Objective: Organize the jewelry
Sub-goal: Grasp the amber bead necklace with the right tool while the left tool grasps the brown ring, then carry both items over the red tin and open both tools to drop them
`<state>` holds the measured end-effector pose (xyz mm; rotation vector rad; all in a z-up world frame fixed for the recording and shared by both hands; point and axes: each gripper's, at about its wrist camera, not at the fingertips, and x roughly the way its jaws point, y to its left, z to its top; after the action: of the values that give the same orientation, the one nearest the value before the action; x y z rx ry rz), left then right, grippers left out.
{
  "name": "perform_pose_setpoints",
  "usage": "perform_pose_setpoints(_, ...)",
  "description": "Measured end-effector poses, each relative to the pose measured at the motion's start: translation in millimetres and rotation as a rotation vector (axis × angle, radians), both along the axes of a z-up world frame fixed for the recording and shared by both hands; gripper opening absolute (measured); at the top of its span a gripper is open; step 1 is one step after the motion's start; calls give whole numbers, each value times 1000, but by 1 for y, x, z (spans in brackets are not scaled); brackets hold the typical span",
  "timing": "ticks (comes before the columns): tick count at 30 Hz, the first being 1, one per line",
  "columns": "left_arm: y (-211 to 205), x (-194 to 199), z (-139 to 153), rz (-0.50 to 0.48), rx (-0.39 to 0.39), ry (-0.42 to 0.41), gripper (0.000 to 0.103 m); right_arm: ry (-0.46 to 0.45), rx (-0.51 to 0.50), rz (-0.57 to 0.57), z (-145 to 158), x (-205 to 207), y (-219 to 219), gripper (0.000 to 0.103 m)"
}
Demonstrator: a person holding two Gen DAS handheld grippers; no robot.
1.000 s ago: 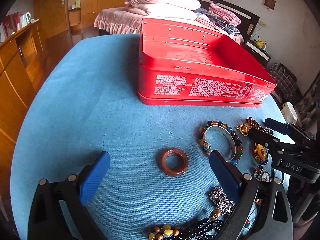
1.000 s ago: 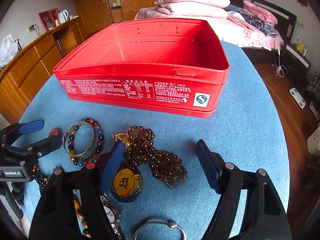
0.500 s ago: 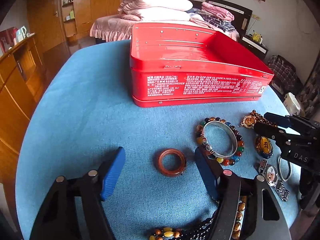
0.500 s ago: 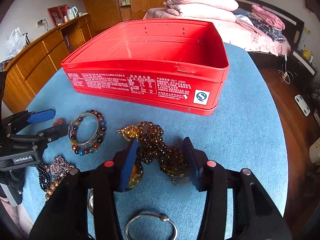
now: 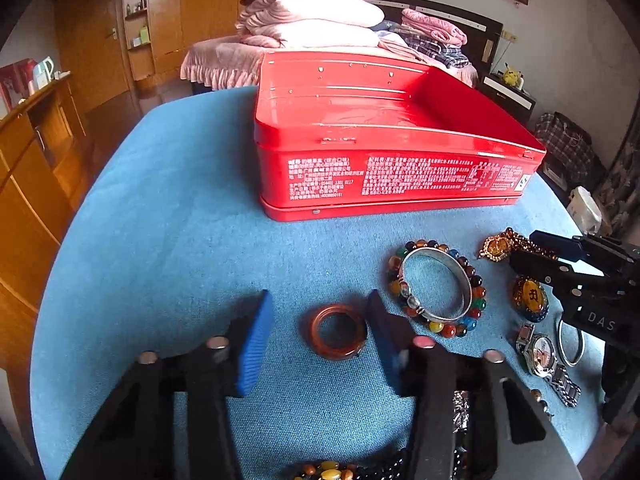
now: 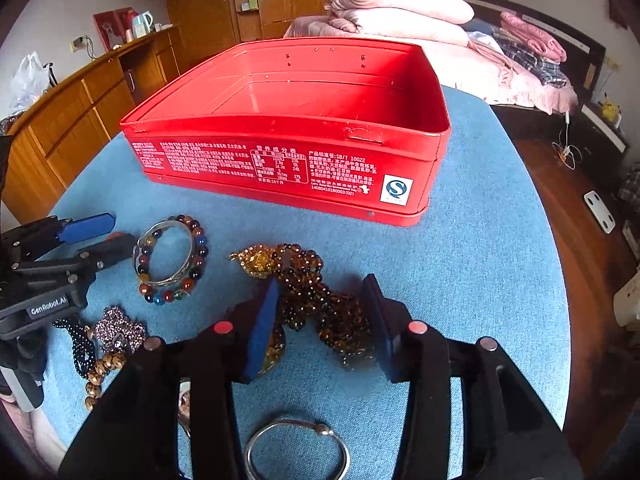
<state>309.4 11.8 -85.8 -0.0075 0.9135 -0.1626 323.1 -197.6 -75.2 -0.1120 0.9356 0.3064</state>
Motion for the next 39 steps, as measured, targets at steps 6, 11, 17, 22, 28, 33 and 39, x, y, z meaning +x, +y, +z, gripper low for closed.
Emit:
perform_pose_setpoints(6,22,2,4,6,-150,14,28,-17,39,-31,7,-3,-8,28)
perform_pose_setpoints(11,20,-4,17,-11,-142,-29,28,-43,88,-28,17,-8,-13,28)
perform_pose_setpoints(17,14,-8,39,-29,-123,-85,28,-92,144,-25,40,-10,-16,28)
perform_pose_setpoints(22,4,9,62,-50,-136,-115,28,-135,228,-7,65,-3,-19,28)
perform_pose_setpoints(28,0,36,94,-53,-164,-191,28,-188,303,-14,96,29,-21,28)
perform_pose_setpoints(33,-7,78,87,-42,-156,-176,29,-183,285,-55,90,74,-16,28)
perform_pose_setpoints(39,-14,106,63,-41,-131,-130,29,-98,260,-82,54,105,-8,28)
